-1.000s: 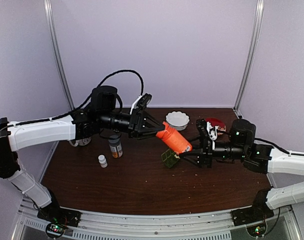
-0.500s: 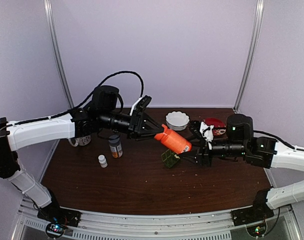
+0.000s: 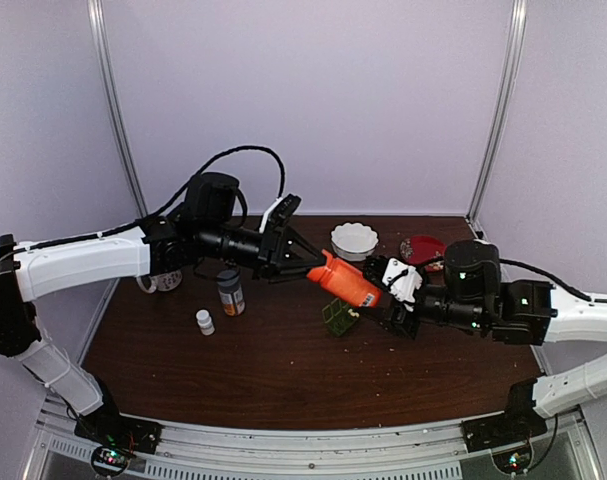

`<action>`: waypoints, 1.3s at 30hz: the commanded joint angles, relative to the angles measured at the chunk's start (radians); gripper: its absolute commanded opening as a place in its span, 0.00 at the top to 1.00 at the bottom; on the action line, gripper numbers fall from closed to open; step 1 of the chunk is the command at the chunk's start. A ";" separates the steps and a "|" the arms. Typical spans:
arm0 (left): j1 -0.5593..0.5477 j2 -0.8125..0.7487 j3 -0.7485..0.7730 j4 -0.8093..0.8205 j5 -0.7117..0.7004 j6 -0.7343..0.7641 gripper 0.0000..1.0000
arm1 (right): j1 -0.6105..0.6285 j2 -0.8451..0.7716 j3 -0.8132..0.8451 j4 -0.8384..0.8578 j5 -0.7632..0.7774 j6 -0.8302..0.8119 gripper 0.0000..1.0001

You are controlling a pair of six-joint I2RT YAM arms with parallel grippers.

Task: Sort the pills into containers
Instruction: Close the lid of the pill bottle at the center of the board, then screw the lid of the pill bottle onto the pill bottle.

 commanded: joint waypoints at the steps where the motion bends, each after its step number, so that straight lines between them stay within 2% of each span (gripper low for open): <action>1: -0.008 0.021 0.015 -0.007 0.007 -0.031 0.53 | 0.057 0.004 0.060 0.091 0.236 -0.057 1.00; 4: -0.008 0.035 0.011 0.028 0.020 -0.058 0.53 | 0.116 0.029 0.067 0.100 0.354 -0.093 1.00; 11: -0.009 0.051 0.000 0.056 0.012 -0.115 0.53 | 0.185 0.045 0.048 0.238 0.523 -0.144 1.00; 14: -0.012 0.060 -0.009 0.117 0.024 -0.143 0.53 | 0.192 0.042 0.032 0.281 0.512 -0.128 1.00; 17: -0.016 0.068 0.003 0.088 0.036 -0.104 0.53 | 0.171 0.020 0.033 0.253 0.348 -0.077 1.00; 21: -0.016 0.084 0.024 0.069 0.091 -0.005 0.53 | 0.062 0.006 0.080 0.148 0.036 0.053 1.00; 24: -0.018 0.092 0.060 -0.038 0.104 0.132 0.53 | -0.018 0.000 0.100 0.123 -0.166 0.145 1.00; 26: -0.021 0.094 0.077 -0.096 0.099 0.219 0.53 | -0.076 -0.002 0.098 0.139 -0.269 0.225 1.00; 32: -0.045 0.081 0.069 -0.108 0.097 0.457 0.58 | -0.211 0.003 0.058 0.286 -0.571 0.454 1.00; 36: -0.063 0.066 0.068 -0.150 0.077 0.681 0.58 | -0.245 0.039 0.086 0.283 -0.735 0.517 1.00; 39: -0.068 0.042 0.035 -0.080 0.091 0.802 0.57 | -0.251 0.058 0.092 0.294 -0.824 0.545 1.00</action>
